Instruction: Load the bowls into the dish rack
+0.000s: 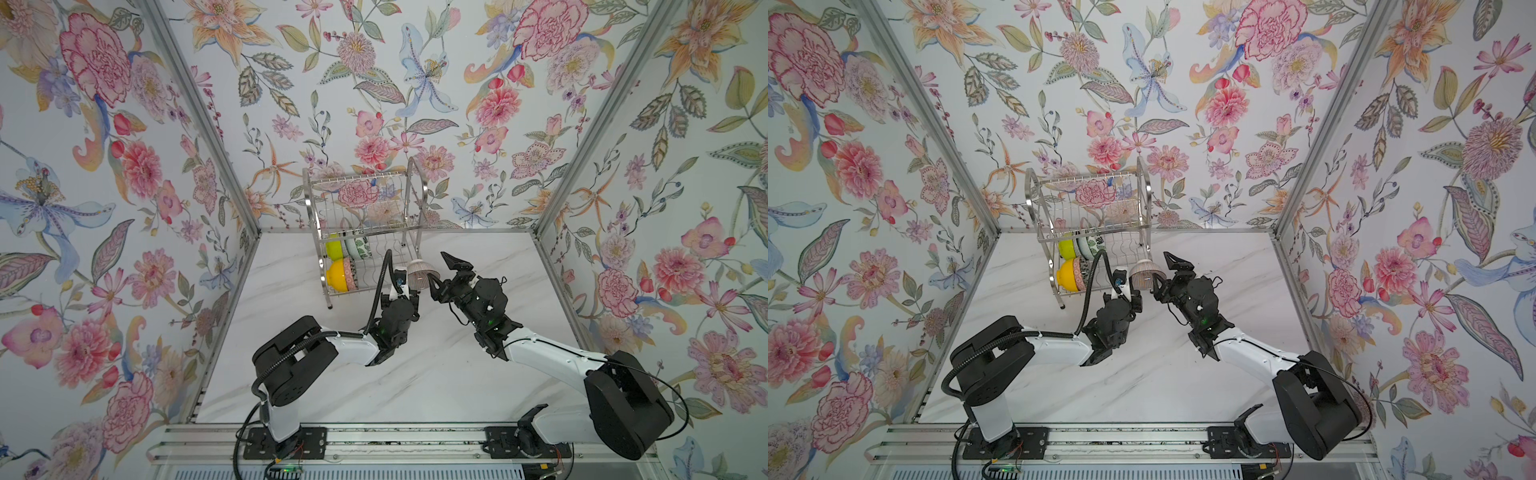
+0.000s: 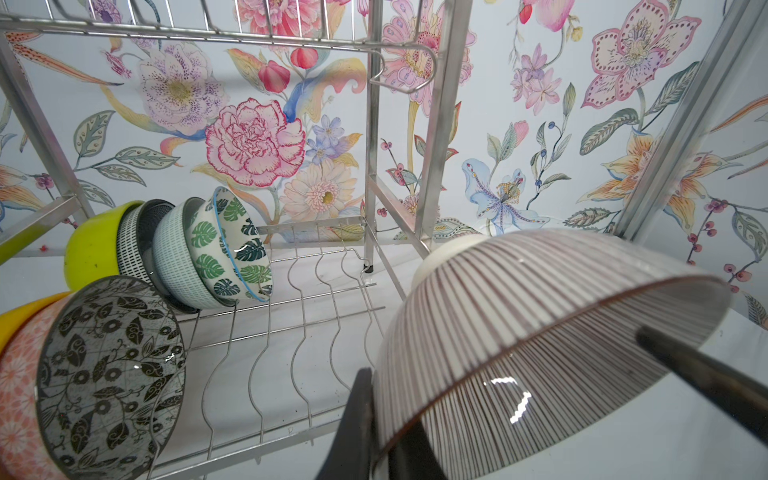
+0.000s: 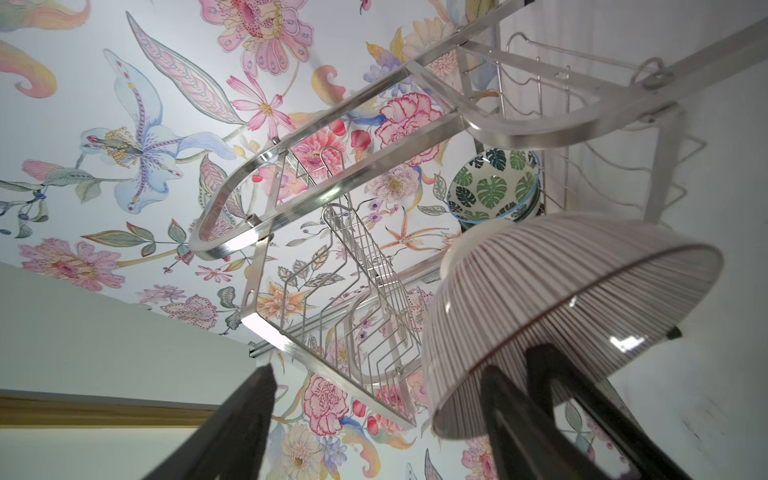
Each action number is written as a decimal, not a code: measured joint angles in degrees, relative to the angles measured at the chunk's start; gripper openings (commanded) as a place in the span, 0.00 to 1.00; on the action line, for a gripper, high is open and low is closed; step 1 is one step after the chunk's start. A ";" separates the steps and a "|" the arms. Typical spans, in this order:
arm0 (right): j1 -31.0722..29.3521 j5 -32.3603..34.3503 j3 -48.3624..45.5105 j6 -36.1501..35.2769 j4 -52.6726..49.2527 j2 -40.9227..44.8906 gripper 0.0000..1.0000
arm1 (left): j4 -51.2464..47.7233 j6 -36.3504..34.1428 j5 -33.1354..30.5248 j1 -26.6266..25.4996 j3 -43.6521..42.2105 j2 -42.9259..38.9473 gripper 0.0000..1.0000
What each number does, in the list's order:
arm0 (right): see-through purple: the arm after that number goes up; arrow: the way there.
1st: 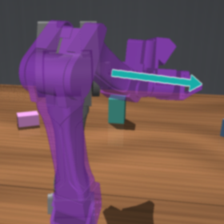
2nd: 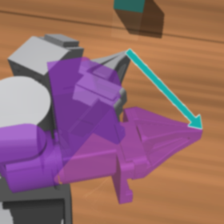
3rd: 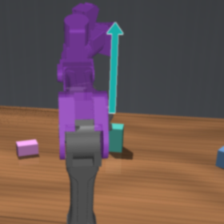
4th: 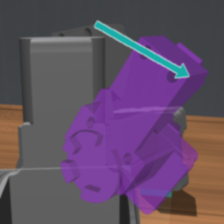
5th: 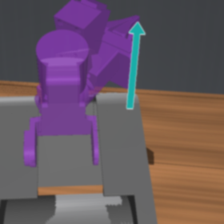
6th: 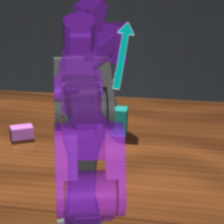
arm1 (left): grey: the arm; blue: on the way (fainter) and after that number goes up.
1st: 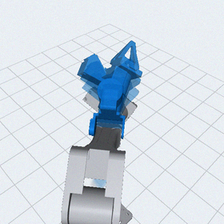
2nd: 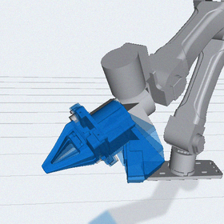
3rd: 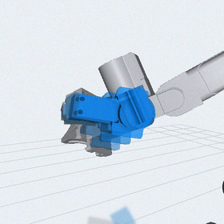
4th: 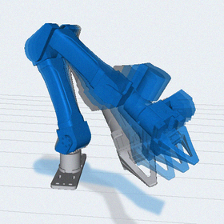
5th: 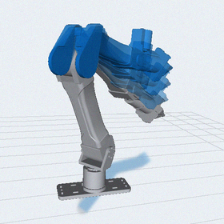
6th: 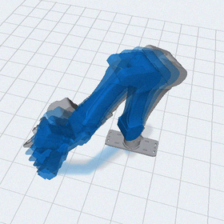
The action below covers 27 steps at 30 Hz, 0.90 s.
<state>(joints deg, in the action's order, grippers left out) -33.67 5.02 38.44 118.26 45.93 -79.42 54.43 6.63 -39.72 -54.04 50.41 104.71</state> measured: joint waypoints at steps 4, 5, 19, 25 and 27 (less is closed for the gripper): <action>0.00 1.29 0.02 0.98 3.45 -3.15 0.62 | 1.18 -0.57 -0.55 -0.46 0.02 0.11 0.00; 0.00 1.49 0.09 1.18 4.02 -3.80 0.56 | 1.33 -0.68 -0.85 -0.55 0.02 0.22 0.00; -1.20 9.25 -0.17 1.84 6.43 -2.73 0.06 | 3.76 -2.82 -2.56 -2.95 6.69 4.39 0.00; 1.25 11.19 -3.19 0.04 -1.46 7.04 0.00 | 4.87 -5.33 -2.08 -5.75 12.17 7.87 0.00; 2.51 11.28 -4.04 -0.92 -4.68 10.60 0.00 | 5.09 -5.79 -1.97 -6.86 13.77 8.81 0.00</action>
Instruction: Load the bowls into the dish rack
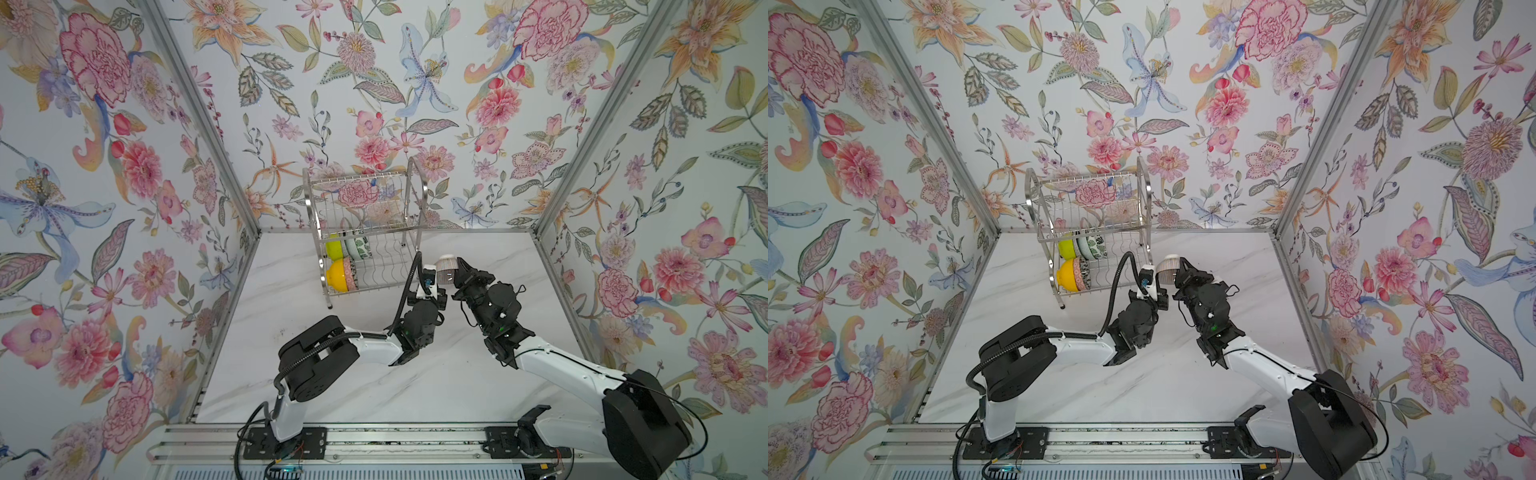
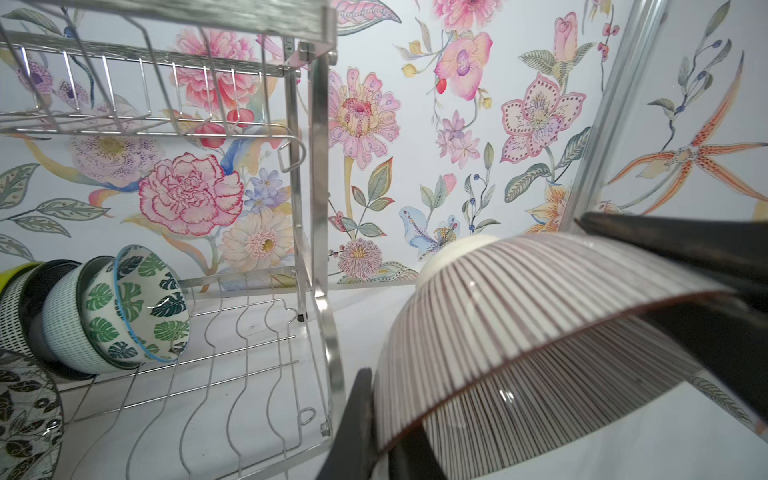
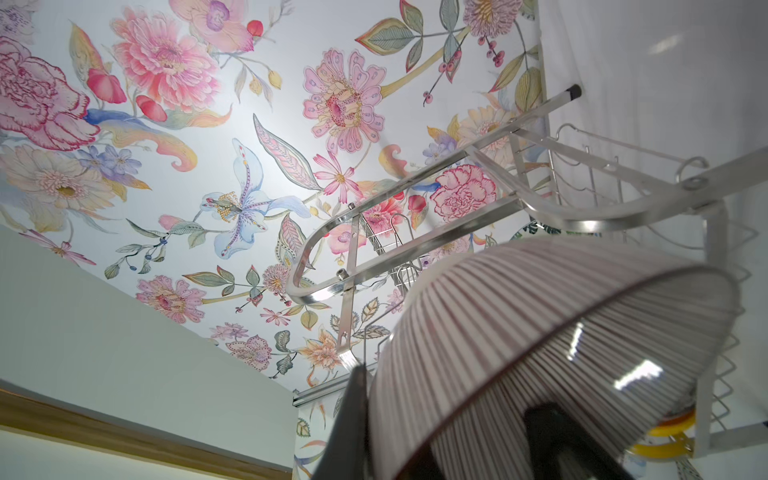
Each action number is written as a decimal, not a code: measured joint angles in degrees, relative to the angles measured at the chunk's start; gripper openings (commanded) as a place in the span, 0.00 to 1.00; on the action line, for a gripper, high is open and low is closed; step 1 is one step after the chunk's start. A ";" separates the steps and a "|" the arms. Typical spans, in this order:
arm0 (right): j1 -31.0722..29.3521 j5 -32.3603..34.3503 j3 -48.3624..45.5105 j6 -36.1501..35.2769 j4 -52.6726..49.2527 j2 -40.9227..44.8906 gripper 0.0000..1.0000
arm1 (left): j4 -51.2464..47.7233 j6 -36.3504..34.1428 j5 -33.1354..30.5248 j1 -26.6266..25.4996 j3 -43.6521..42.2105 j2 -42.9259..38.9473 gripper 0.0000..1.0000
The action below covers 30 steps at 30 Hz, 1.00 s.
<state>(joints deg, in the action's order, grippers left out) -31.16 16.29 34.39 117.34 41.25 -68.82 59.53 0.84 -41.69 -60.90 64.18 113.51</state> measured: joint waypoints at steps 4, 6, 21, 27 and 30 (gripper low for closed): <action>2.32 -0.72 -0.68 -1.66 -4.20 5.07 0.00 | 0.81 -1.62 0.37 -1.31 3.37 1.81 0.00; 3.54 -1.46 -0.90 -2.29 -4.70 6.21 0.00 | 0.98 -2.71 0.61 -1.70 5.03 2.78 0.00; 5.95 -5.92 -1.01 -5.64 -2.05 2.64 0.00 | 0.24 -4.17 -0.57 -2.01 8.02 5.22 0.29; 6.40 -7.93 -0.90 -8.07 -2.51 -0.17 0.00 | -0.04 -4.04 -0.55 -2.14 8.15 5.22 0.43; 7.17 -8.83 -0.42 -9.64 -3.21 -0.17 0.00 | -0.15 -3.56 -0.55 -2.14 8.24 5.22 0.53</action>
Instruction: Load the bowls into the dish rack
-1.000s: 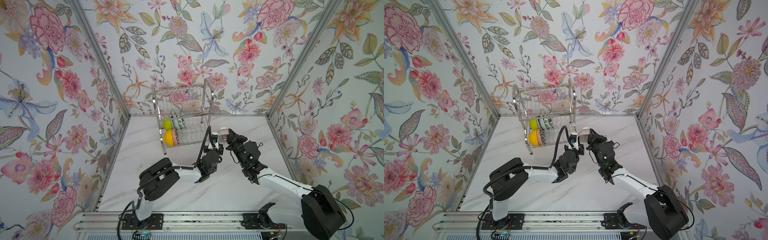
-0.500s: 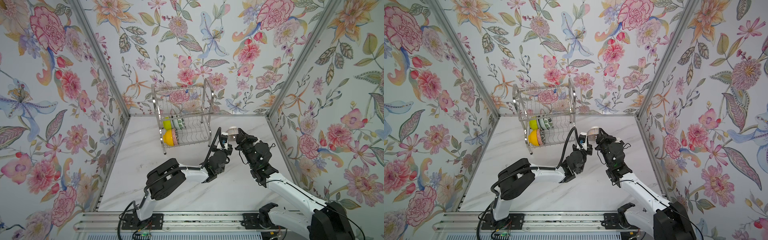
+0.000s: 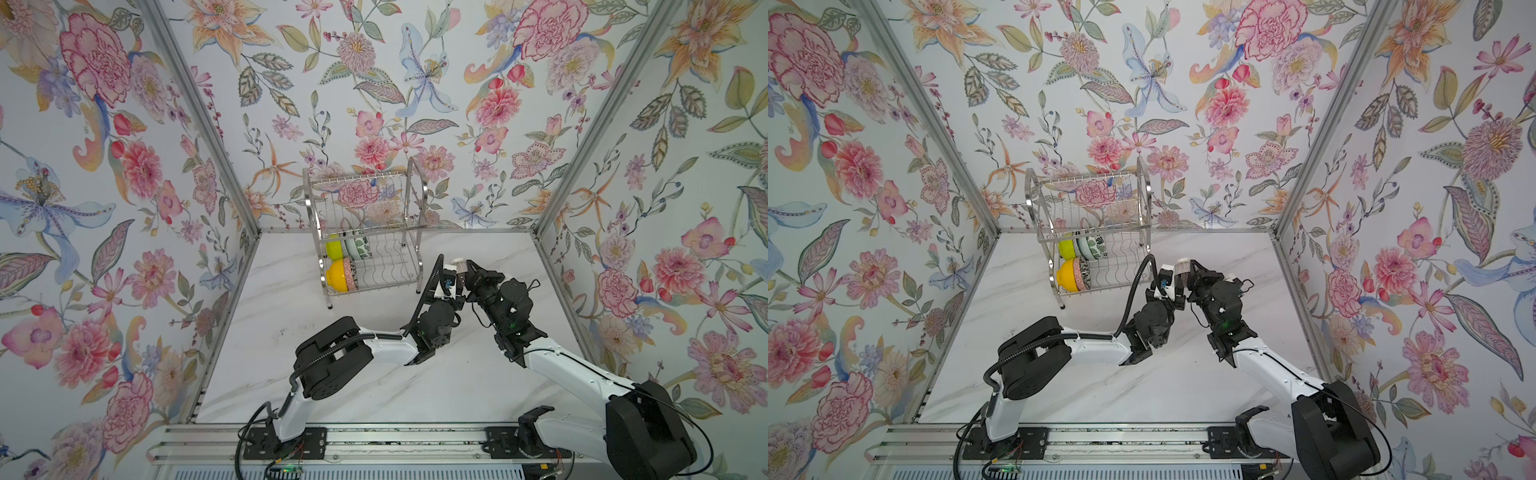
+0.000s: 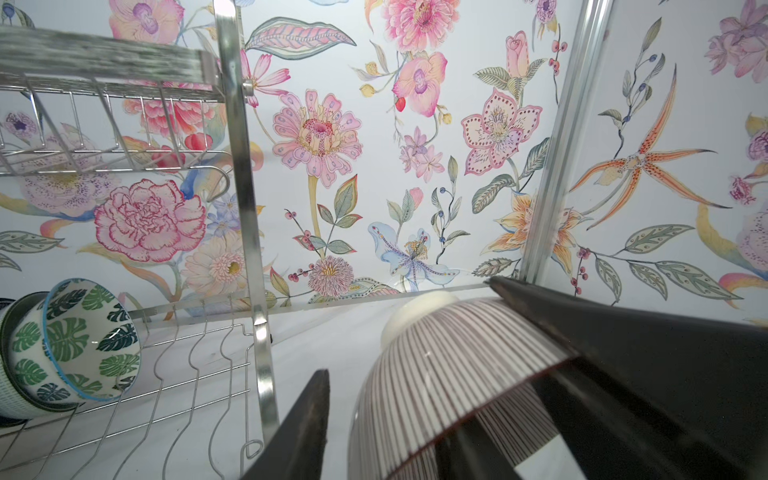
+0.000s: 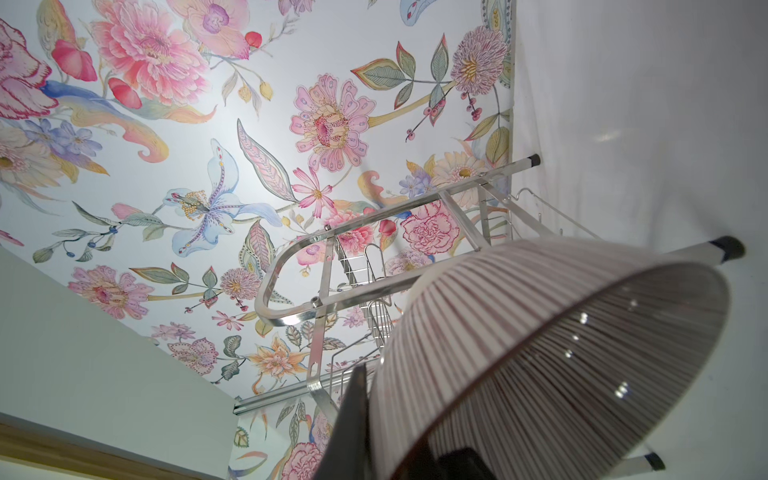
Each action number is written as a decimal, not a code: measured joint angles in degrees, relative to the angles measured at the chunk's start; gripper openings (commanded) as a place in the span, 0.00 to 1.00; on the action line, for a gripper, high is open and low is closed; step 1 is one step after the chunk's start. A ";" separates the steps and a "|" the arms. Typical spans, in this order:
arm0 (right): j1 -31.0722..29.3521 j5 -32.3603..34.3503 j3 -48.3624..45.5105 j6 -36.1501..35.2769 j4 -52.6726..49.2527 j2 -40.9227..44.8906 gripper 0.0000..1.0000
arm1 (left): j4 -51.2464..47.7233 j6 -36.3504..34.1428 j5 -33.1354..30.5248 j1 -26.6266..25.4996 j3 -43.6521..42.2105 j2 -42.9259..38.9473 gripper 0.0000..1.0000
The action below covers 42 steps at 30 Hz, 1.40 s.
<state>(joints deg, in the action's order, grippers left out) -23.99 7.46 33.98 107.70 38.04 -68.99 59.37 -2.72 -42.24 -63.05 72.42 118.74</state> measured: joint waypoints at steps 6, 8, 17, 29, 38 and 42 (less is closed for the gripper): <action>1.95 -2.12 0.55 -2.32 -0.79 0.00 0.00 | -0.85 2.14 -0.04 0.02 0.00 0.00 0.76; 2.51 -2.84 0.90 -3.21 -1.11 -0.02 0.00 | -1.33 2.73 -0.09 0.00 -0.04 -0.11 0.83; 4.66 -6.23 3.58 -7.63 -1.33 -1.88 0.00 | -8.74 9.16 1.42 0.04 -4.98 -7.50 0.99; 6.40 -11.80 3.61 -16.98 0.83 -3.39 0.00 | -28.59 23.96 12.81 3.06 -9.46 -21.97 0.99; 6.54 -19.98 5.99 -31.76 -0.90 -4.24 0.00 | -41.99 33.07 24.20 10.69 -14.82 -33.35 0.99; 5.05 -25.00 7.96 -40.87 -1.22 -5.27 0.00 | -45.55 35.47 27.47 13.84 -17.79 -39.43 0.99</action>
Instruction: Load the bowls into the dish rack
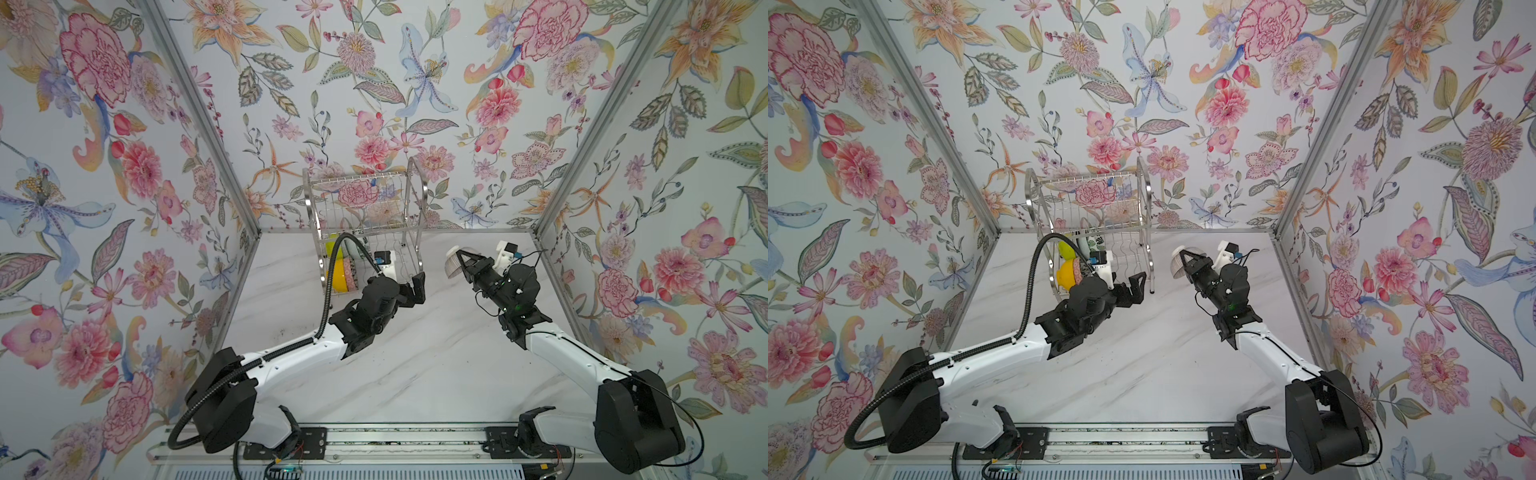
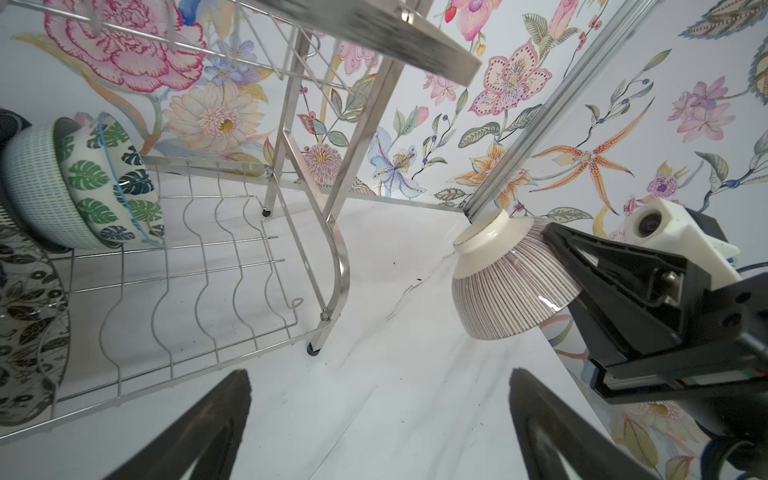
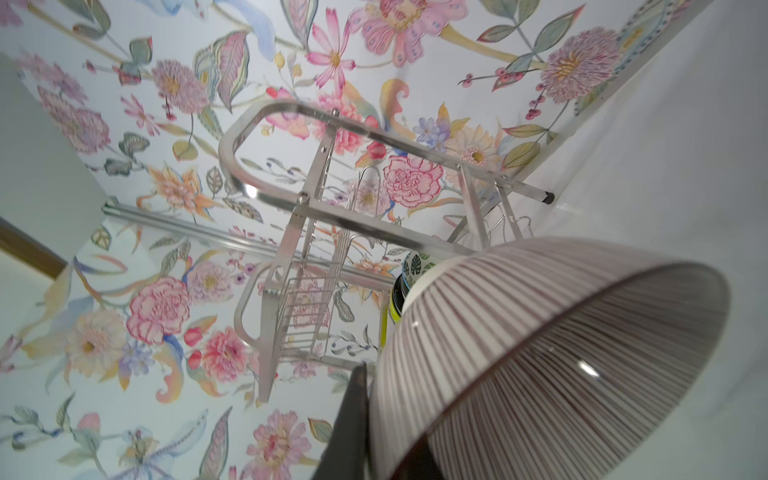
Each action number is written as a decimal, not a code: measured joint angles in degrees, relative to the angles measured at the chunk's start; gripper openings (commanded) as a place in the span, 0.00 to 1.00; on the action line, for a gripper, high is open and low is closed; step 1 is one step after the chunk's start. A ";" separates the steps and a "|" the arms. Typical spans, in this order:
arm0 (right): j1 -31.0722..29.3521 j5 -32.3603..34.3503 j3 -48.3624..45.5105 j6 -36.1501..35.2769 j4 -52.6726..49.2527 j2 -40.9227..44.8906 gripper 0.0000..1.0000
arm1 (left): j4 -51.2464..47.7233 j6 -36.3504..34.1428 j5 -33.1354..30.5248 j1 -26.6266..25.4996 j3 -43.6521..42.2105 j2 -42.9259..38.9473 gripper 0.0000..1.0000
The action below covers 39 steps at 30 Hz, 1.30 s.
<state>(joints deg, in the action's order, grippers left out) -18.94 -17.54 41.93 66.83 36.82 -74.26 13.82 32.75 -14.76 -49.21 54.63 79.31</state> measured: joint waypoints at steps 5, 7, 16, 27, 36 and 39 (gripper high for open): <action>-4.61 -7.32 1.81 -10.69 -0.55 -3.85 0.00 | -2.32 3.87 3.76 5.57 -5.46 -7.04 0.99; -6.95 -9.40 2.25 -13.75 -0.68 -5.66 0.00 | -2.32 5.95 5.73 8.11 -8.28 -8.92 0.99; -17.00 -14.25 10.64 -22.34 -1.22 -18.18 0.00 | -2.29 14.99 15.91 20.26 -19.47 -14.05 0.99; -19.65 -14.29 23.26 -22.93 0.83 -33.00 0.00 | -0.90 20.55 29.11 31.06 -27.12 -21.07 0.99; -19.89 -11.74 28.09 -19.41 6.01 -40.11 0.00 | 0.57 22.21 34.75 33.86 -29.18 -21.90 0.99; -19.96 -10.80 29.73 -18.10 7.87 -42.10 0.00 | 1.33 22.43 35.74 34.25 -29.31 -21.88 0.99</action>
<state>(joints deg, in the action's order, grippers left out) -38.89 -28.34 71.66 48.73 44.69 -116.36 15.16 55.18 20.97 -14.96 25.32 57.43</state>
